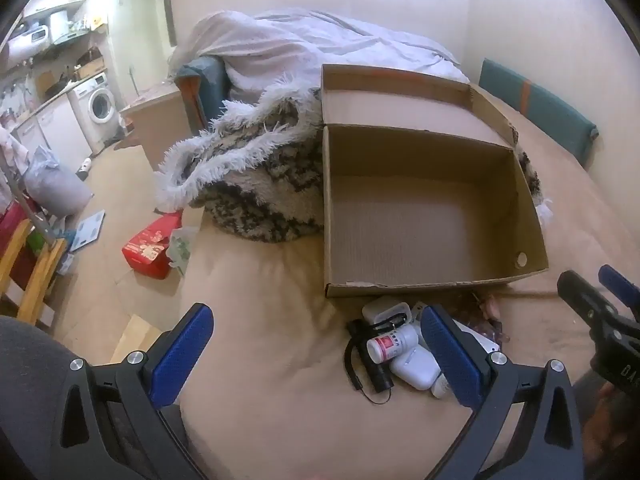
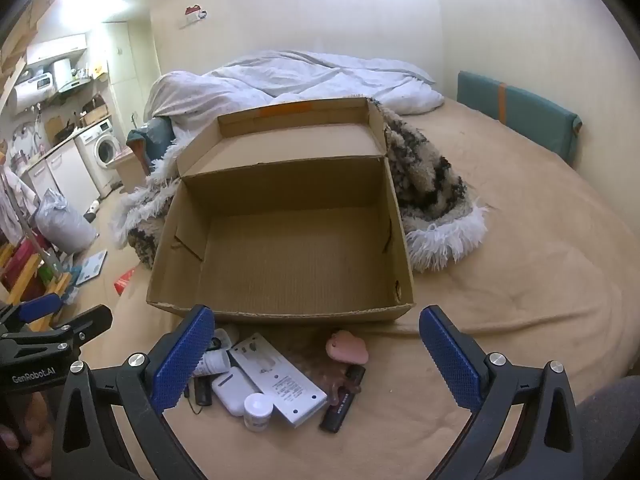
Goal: Organize rigid objects
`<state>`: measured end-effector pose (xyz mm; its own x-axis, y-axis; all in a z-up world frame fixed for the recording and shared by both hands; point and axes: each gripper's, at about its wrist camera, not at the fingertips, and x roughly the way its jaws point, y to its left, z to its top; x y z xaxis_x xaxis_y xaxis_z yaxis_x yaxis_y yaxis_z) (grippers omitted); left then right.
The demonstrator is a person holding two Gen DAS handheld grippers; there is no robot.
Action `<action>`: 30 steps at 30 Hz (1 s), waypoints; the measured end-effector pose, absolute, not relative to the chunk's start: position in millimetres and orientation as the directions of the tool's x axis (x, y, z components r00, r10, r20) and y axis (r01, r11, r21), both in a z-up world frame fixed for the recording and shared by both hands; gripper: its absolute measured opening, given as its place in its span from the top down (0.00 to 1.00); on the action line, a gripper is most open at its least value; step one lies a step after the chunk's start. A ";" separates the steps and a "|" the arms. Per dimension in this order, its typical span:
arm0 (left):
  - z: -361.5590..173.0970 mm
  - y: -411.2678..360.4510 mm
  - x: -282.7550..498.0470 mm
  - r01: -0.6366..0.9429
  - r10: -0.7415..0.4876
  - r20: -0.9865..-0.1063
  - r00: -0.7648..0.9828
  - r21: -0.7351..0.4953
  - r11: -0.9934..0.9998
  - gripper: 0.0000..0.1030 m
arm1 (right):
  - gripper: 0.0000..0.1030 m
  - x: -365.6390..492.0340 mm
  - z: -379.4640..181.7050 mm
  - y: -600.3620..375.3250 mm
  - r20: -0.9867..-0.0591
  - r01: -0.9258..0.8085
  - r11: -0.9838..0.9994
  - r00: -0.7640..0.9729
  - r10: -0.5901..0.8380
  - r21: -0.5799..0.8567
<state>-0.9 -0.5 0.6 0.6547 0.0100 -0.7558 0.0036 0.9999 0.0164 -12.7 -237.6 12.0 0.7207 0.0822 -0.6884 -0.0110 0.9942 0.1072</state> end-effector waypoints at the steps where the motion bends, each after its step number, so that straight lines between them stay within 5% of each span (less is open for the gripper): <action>1: 1.7 -0.4 0.0 0.002 0.015 -0.759 0.651 0.021 1.000 0.00 | 0.00 -12.9 11.9 -237.6 -0.688 -0.012 0.994 0.721 0.084 0.109; 30: 3.3 4.8 -1.1 -0.007 0.011 -0.754 0.657 0.009 1.000 0.00 | 0.00 -14.3 11.7 -238.2 -0.680 -0.011 0.992 0.727 0.092 0.122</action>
